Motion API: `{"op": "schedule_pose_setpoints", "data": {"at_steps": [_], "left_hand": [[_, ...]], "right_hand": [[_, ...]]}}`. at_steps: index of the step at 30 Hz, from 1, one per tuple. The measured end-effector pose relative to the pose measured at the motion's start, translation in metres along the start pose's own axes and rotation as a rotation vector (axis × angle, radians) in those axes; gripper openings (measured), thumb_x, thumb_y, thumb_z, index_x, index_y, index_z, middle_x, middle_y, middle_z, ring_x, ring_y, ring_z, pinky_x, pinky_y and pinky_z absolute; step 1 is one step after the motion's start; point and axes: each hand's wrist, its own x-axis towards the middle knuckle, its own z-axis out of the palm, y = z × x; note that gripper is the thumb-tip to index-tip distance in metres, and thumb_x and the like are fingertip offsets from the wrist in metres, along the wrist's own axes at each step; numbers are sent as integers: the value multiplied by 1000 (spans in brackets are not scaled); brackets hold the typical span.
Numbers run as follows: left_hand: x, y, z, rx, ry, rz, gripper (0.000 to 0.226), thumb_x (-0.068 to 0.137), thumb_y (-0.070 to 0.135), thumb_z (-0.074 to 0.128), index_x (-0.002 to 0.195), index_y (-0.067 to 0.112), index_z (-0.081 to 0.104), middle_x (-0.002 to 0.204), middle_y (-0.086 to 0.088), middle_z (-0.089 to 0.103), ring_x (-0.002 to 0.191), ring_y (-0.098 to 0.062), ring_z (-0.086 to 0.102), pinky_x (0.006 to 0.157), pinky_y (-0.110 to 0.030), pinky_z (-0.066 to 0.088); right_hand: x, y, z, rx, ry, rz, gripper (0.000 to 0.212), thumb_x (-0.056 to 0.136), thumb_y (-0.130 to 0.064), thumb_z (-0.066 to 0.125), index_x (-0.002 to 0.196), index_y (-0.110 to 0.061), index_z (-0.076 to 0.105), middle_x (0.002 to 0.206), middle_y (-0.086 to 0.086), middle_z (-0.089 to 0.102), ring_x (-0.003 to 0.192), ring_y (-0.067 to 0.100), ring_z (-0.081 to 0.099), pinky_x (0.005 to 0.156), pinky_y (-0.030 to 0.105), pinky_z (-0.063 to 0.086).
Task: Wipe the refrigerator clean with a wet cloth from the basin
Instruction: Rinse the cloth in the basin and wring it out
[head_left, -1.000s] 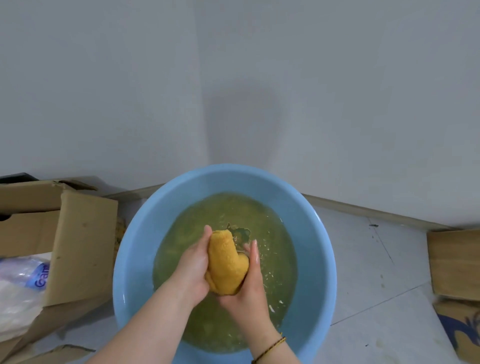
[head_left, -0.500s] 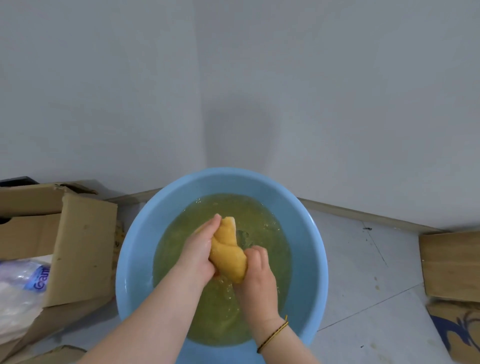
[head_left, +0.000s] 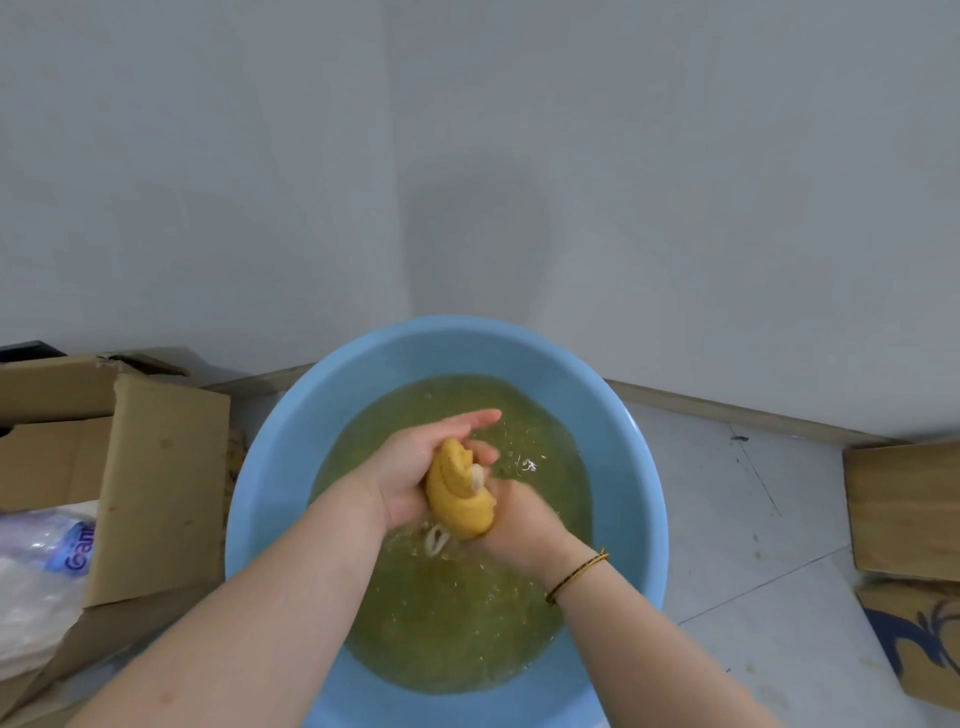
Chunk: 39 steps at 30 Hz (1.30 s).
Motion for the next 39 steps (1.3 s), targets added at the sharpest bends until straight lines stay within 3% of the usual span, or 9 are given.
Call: {"op": "schedule_pose_setpoints", "data": {"at_steps": [5, 9, 12, 16, 23, 26, 32, 35, 39], "left_hand": [[0, 10, -16, 301, -74, -146, 67, 85, -1, 51, 140, 25, 25, 136, -3, 42, 102, -18, 57, 76, -29, 53], [-9, 10, -7, 889, -198, -463, 38, 81, 14, 65, 114, 19, 45, 95, 1, 59, 79, -14, 61, 64, -28, 56], [-4, 0, 5, 1416, -71, -421, 35, 75, 24, 71, 101, 16, 49, 88, 1, 57, 78, -17, 59, 64, -25, 52], [3, -17, 3, 2015, 211, -168, 46, 81, 18, 62, 122, 14, 41, 107, -2, 60, 97, -23, 59, 72, -29, 44], [-2, -3, -21, 2443, -109, 403, 22, 92, 5, 37, 114, 8, 42, 110, -12, 58, 96, -29, 58, 59, -30, 34], [-4, -15, -23, 2264, 125, 538, 28, 79, 13, 62, 105, 13, 53, 100, -6, 62, 86, -20, 61, 52, -24, 34], [-21, -22, -1, 1334, 468, 3, 99, 74, 36, 71, 145, 25, 3, 151, -4, 8, 135, -26, 22, 109, -36, 23], [-23, -25, 10, 277, 507, -10, 92, 72, 33, 72, 144, 23, 16, 144, -8, 30, 123, -26, 43, 105, -40, 34], [-8, -14, 3, -202, 565, -16, 52, 78, 18, 67, 126, 9, 47, 93, -8, 61, 75, -22, 58, 68, -31, 47]], "right_hand": [[4, 17, -3, -568, 558, -189, 28, 36, -12, 78, 59, -15, 62, 54, -2, 56, 48, 18, 54, 41, 16, 33], [4, 8, -14, -856, 592, -340, 12, 54, -13, 49, 51, -21, 57, 48, -5, 49, 40, 13, 45, 37, 15, 21], [6, 4, -13, -910, 424, -336, 31, 38, -17, 77, 67, -23, 71, 51, -7, 56, 38, 12, 48, 33, 12, 23], [6, -3, -8, -756, 186, -156, 38, 81, -5, 58, 118, -10, 51, 99, 6, 65, 87, 26, 63, 61, 29, 40], [-9, -10, 35, 109, 237, 280, 21, 80, -22, 60, 71, -22, 40, 75, -2, 52, 73, 20, 51, 54, 24, 38], [-9, -8, 35, -28, 300, 289, 14, 83, -17, 53, 79, -19, 39, 82, 1, 59, 72, 21, 49, 54, 23, 35], [-10, 4, 40, -336, 697, 282, 35, 48, -15, 82, 75, -21, 61, 67, -6, 62, 63, 20, 58, 44, 20, 17], [-1, 12, 48, -465, 926, 62, 38, 36, -6, 80, 67, -16, 62, 75, 3, 55, 73, 26, 47, 62, 28, 29], [0, -3, 47, -314, 1084, -321, 20, 69, -7, 50, 87, -13, 45, 104, 4, 44, 88, 21, 46, 76, 26, 41]]}}
